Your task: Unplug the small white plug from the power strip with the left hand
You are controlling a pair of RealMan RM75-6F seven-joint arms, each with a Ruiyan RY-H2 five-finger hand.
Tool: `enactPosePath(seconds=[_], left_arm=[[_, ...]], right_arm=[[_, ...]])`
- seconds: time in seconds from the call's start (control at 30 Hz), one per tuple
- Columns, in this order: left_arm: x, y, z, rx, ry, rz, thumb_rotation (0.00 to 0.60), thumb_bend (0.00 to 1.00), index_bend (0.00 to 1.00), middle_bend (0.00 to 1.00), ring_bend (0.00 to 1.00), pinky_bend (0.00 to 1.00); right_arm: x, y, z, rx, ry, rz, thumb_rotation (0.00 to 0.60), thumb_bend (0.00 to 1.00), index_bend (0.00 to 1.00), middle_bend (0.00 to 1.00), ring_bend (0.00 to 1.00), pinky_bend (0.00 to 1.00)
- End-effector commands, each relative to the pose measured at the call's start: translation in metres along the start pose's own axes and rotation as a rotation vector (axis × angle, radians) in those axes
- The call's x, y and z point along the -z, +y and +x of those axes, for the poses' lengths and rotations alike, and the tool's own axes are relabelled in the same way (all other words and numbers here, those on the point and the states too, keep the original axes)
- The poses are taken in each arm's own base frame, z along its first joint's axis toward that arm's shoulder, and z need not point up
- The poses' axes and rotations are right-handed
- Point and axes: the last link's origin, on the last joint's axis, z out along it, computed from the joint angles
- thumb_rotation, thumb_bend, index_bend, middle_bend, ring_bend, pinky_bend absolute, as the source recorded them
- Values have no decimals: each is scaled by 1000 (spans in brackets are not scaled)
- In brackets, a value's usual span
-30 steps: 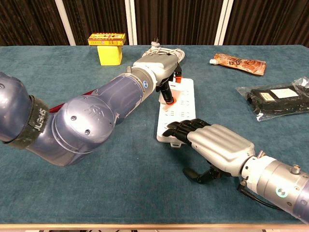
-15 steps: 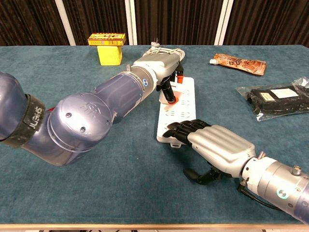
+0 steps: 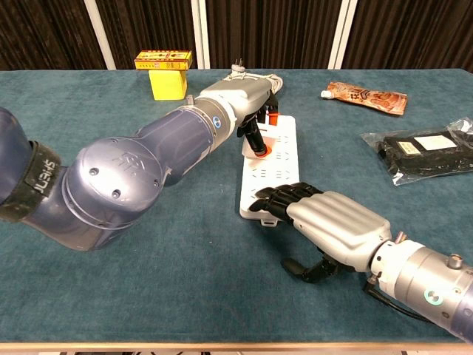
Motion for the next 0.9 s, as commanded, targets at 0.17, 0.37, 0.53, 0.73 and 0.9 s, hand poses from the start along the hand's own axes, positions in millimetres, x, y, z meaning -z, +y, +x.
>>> enactPosePath(seconds=[0.17, 0.37, 0.53, 0.73, 0.9], left_arm=[[1, 2, 1, 8, -2, -13, 600, 350, 824, 887, 677, 754], [2, 2, 0, 11, -8, -14, 600, 349, 824, 887, 678, 754], [1, 0, 3, 15, 3, -7, 600, 350, 824, 887, 677, 754], [-2, -2, 17, 53, 40, -1, 600, 349, 823, 887, 677, 754], [-4, -4, 32, 84, 76, -1, 600, 350, 824, 887, 677, 754]], right_arm=[[0, -1, -2, -2, -6, -1, 600, 473, 212, 98, 46, 88], [0, -2, -2, -1, -6, 2, 600, 473, 212, 98, 46, 88], [0, -2, -2, -1, -5, 0, 600, 473, 212, 98, 45, 88], [0, -3, 0, -2, 1, 3, 600, 473, 212, 98, 46, 88], [0, -6, 4, -6, 22, 7, 600, 472, 212, 98, 46, 88]])
